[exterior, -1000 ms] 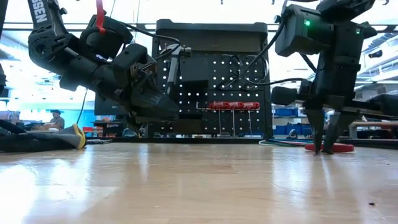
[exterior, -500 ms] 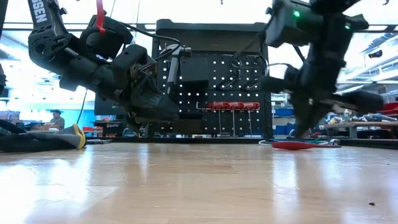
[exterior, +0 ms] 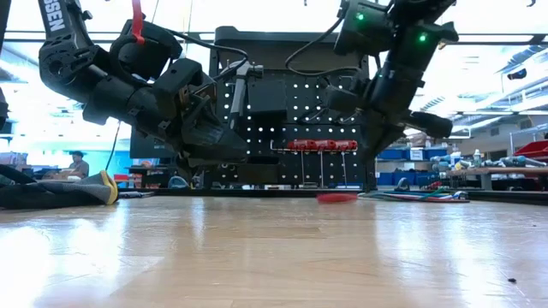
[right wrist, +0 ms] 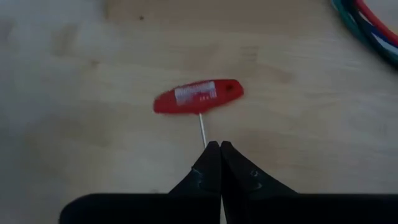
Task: Hang tools onto peg board
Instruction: Hang the red allen wrench on the peg board
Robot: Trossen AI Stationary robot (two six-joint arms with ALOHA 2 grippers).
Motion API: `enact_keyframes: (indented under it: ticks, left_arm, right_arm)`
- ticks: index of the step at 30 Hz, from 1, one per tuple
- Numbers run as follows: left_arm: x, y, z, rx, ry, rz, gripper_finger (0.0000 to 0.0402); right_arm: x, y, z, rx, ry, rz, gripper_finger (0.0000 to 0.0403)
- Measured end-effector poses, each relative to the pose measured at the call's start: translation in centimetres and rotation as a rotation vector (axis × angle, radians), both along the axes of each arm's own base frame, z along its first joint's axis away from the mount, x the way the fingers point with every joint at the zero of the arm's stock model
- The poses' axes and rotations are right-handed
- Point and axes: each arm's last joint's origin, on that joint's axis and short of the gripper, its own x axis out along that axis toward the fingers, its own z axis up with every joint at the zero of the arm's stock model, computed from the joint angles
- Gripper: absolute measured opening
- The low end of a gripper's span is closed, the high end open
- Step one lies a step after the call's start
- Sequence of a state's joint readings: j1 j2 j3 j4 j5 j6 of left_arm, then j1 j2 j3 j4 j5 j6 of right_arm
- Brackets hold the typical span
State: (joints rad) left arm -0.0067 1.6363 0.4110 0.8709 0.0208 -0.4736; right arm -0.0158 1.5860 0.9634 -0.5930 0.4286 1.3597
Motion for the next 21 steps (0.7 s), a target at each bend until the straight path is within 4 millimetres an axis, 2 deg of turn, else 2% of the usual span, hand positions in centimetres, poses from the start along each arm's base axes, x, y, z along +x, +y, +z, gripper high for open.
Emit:
enact_keyframes:
  ticks: [3, 6, 9, 12, 16, 21]
  left_arm:
    - [0.0, 0.0, 0.0, 0.0, 0.0, 0.0, 0.0125]
    - [0.0, 0.0, 0.0, 0.0, 0.0, 0.0, 0.0125]
    - [0.0, 0.0, 0.0, -0.001, 0.004, -0.004, 0.0125]
    - [0.0, -0.1, -0.1, -0.006, 0.01, -0.018, 0.0125]
    - [0.0, -0.1, -0.1, -0.006, 0.011, -0.018, 0.0125]
    - [0.0, -0.1, -0.1, -0.005, 0.011, -0.018, 0.0125]
  right_arm:
    - [0.2, 0.6, 0.1, -0.038, 0.012, 0.071, 0.0016]
    - [0.8, 1.5, -0.2, -0.162, 0.042, 0.188, 0.0039]
    - [1.4, 2.1, -1.7, -0.232, 0.131, 0.294, 0.0066]
    - [2.1, 2.5, -4.2, -0.232, 0.212, 0.349, 0.009]
    - [2.7, 2.5, -7.0, -0.207, 0.267, 0.339, 0.0103]
    - [2.8, 1.8, -7.4, -0.138, 0.23, 0.248, 0.0093]
